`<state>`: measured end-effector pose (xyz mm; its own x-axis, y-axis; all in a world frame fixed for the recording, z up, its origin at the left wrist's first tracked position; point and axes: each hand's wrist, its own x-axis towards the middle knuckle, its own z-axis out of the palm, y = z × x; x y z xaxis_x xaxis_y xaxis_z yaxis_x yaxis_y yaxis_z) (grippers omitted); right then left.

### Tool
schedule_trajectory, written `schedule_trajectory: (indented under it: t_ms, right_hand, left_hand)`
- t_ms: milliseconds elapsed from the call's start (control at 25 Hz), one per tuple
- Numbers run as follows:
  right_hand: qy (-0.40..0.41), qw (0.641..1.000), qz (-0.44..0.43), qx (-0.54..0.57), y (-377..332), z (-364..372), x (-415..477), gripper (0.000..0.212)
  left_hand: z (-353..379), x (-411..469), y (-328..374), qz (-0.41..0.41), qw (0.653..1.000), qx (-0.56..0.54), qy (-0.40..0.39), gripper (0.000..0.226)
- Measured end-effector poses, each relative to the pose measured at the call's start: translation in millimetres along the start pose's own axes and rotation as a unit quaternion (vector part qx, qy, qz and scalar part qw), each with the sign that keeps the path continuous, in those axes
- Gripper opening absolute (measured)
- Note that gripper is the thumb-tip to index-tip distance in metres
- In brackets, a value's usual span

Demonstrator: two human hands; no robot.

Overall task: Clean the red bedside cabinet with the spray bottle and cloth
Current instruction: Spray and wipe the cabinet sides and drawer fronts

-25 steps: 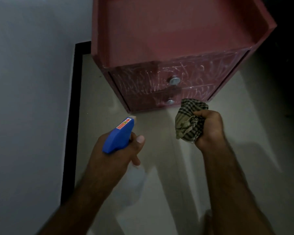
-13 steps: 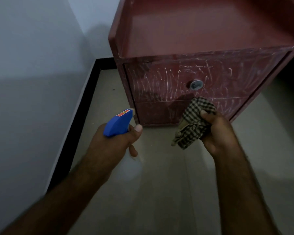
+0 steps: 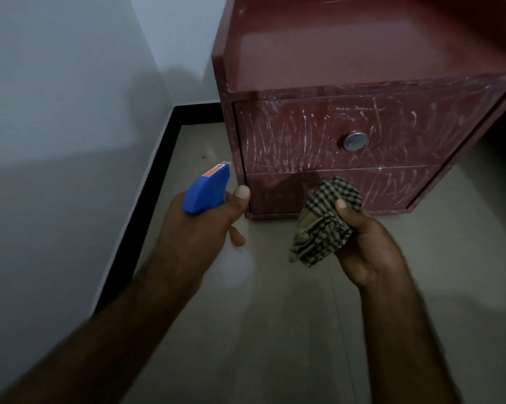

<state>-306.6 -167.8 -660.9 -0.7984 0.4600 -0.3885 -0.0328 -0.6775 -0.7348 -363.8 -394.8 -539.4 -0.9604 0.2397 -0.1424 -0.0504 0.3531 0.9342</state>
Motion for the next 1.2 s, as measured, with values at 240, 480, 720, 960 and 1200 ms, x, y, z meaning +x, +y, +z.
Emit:
schedule_trajectory:
  t_ms: [240, 480, 720, 960, 1200]
  right_hand:
    - [0.057, 0.997, -0.054, 0.025, 9, 14, -5, 0.055]
    - [0.069, 0.993, -0.097, -0.007, 7, 3, -7, 0.045]
    - [0.09, 0.99, -0.109, -0.012, 6, -4, -10, 0.049]
    - [0.093, 0.99, -0.108, -0.009, 9, -7, -5, 0.043]
    - [0.08, 0.99, -0.111, -0.033, 17, 5, -11, 0.044]
  left_hand:
    - [-20, -1, -5, -0.006, 1.0, -0.005, 0.014, 0.035]
    - [-25, 7, 9, 0.025, 0.997, -0.043, 0.055, 0.019]
    - [-28, 14, 11, 0.035, 0.995, -0.044, 0.083, 0.022]
    - [-30, 18, 8, 0.068, 0.994, -0.04, 0.078, 0.02]
    - [-26, 13, -12, 0.029, 0.999, 0.004, 0.034, 0.031]
